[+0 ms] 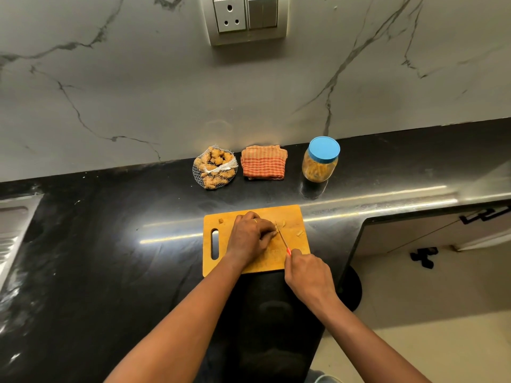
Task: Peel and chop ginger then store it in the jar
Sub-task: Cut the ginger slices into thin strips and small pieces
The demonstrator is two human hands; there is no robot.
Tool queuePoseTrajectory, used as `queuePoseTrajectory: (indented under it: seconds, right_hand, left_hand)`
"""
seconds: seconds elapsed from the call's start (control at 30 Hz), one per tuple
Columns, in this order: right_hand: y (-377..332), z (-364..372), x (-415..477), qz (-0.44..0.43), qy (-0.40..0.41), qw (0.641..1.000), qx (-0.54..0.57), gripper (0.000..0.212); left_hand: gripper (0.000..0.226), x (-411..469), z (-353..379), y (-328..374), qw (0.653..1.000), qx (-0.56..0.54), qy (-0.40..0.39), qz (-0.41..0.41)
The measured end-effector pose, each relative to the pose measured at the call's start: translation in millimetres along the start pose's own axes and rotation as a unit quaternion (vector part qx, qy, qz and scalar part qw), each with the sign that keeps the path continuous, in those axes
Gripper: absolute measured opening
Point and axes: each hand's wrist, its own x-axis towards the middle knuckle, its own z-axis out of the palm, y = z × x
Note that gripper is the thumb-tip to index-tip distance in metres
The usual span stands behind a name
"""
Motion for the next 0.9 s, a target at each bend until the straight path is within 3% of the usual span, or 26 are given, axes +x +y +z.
queuePoseTrajectory:
  seconds: [0.9]
  right_hand:
    - [-2,5,11,-0.023,-0.043,0.999,0.0,0.029]
  left_hand:
    - [0.021,-2,1,2,1.0,-0.018,0.025,0.0]
